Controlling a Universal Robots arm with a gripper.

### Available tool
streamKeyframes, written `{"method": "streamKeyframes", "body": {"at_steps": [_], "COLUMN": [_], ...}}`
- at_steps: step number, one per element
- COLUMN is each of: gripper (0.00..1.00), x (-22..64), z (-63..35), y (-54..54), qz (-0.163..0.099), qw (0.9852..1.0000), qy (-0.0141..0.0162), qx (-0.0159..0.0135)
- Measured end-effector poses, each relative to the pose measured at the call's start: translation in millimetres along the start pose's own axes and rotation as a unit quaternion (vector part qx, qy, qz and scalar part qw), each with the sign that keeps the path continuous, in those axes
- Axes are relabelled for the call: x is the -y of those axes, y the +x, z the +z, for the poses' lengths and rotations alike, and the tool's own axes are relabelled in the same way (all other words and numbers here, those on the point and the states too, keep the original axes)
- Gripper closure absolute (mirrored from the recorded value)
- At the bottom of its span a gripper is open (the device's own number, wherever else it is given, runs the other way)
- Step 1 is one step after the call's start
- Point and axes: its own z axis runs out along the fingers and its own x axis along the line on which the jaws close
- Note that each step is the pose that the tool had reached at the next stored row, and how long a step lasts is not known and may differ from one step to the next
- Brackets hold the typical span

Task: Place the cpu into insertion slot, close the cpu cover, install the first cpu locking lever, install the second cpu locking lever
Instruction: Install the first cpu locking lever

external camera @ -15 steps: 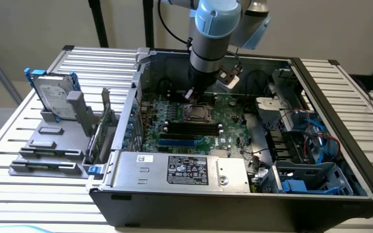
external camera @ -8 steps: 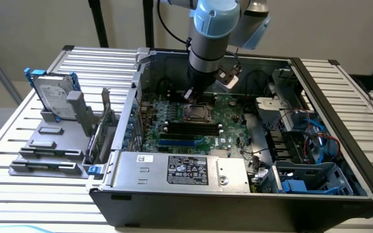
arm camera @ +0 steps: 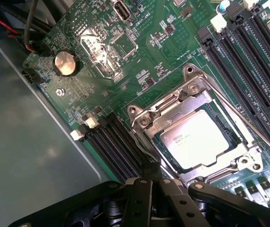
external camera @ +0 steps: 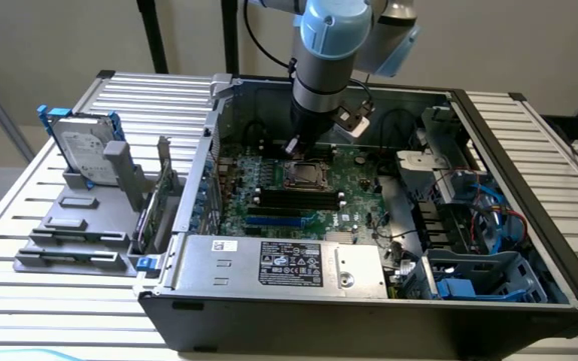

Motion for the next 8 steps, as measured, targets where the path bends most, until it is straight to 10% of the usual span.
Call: {"method": "streamKeyframes", "body": {"at_steps": [8], "gripper": [0.89], "x": [-4.6], "z": [0.0], "y": [3.9], "qz": [-0.001], "qw": [1.0000], "qy": [0.0002], "qx": [0.0002]}}
